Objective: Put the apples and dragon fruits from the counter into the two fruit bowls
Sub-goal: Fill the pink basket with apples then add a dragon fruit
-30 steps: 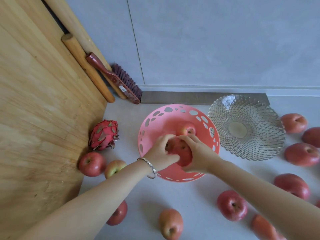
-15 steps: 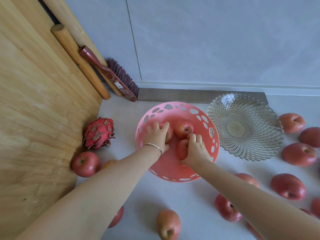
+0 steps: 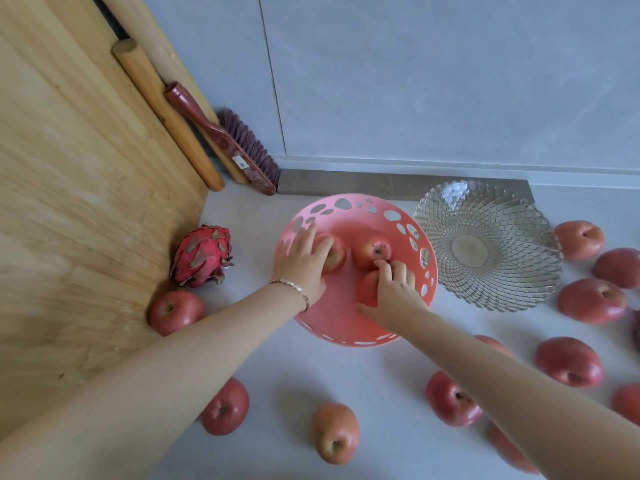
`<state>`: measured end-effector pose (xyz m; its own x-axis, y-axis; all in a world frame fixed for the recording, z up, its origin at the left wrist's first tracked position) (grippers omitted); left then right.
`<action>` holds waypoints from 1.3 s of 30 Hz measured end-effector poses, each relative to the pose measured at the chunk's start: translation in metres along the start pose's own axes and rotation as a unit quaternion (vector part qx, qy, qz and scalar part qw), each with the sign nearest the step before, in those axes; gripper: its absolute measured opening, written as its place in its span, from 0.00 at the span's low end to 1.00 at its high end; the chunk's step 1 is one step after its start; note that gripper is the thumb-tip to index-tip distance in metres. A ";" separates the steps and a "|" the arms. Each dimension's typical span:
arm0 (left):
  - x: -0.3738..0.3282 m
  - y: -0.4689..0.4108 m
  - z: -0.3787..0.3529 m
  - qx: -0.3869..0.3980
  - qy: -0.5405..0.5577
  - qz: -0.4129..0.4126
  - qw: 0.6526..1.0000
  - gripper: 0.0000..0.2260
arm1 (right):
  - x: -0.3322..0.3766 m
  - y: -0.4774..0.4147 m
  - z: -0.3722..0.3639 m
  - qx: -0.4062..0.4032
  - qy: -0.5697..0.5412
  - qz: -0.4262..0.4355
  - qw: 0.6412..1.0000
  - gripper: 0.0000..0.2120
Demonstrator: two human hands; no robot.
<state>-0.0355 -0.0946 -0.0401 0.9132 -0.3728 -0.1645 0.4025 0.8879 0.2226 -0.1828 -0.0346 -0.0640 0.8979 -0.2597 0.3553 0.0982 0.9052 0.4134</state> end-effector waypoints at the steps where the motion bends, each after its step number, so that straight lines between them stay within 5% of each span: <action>1: 0.002 0.012 0.004 -0.010 -0.003 0.002 1.000 0.29 | 0.003 0.006 0.003 -0.020 0.011 0.014 1.000 0.40; 5: 0.014 0.069 0.020 -0.045 0.055 0.036 0.997 0.28 | 0.027 0.047 0.008 -0.058 -0.042 0.151 0.986 0.26; 7: 0.011 0.098 0.035 -0.158 0.096 0.006 0.983 0.21 | 0.033 0.067 -0.001 -0.018 -0.035 0.202 0.979 0.17; 9: 0.002 0.122 0.032 -0.172 0.149 -0.048 0.973 0.12 | 0.033 0.079 -0.012 0.036 -0.010 0.203 0.978 0.15; 11: -0.012 0.135 0.006 -0.037 0.202 -0.060 0.977 0.07 | 0.031 0.078 -0.014 0.057 0.009 0.190 0.980 0.14; 15: -0.032 0.152 -0.063 0.229 0.121 -0.028 0.966 0.23 | 0.030 0.073 -0.009 0.057 -0.011 0.162 0.985 0.11; 18: -0.043 0.161 -0.093 0.296 0.111 -0.024 0.948 0.27 | 0.029 0.074 -0.011 0.068 0.001 0.146 0.987 0.11; 24: -0.042 0.172 -0.098 0.302 0.163 0.022 0.939 0.27 | 0.022 0.086 -0.016 0.067 -0.010 0.123 0.990 0.11; 29: -0.032 0.176 -0.045 0.327 0.280 -0.038 0.902 0.26 | 0.021 0.093 -0.019 0.073 -0.017 0.124 0.989 0.10; 34: -0.016 0.149 0.012 0.201 0.484 0.007 0.851 0.18 | 0.030 0.106 -0.026 0.141 0.024 0.170 0.975 0.10; 39: -0.003 0.130 -0.004 0.132 0.302 0.054 0.943 0.23 | 0.039 0.131 -0.042 0.233 0.025 0.197 0.952 0.13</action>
<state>0.0139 0.0226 -0.0147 0.7795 0.0084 -0.6264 0.3838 0.7839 0.4881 -0.1168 0.0875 -0.0312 0.8467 0.0959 0.5234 -0.4400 0.6791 0.5875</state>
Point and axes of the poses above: each hand's wrist, its own y-axis away from the middle knuckle, its own z-axis out of the back of the hand, x = y × z, the point moved 6 cm from there along -y, towards the middle knuckle, and after that the axes turned 1 degree about -y, right-handed, at the moved point
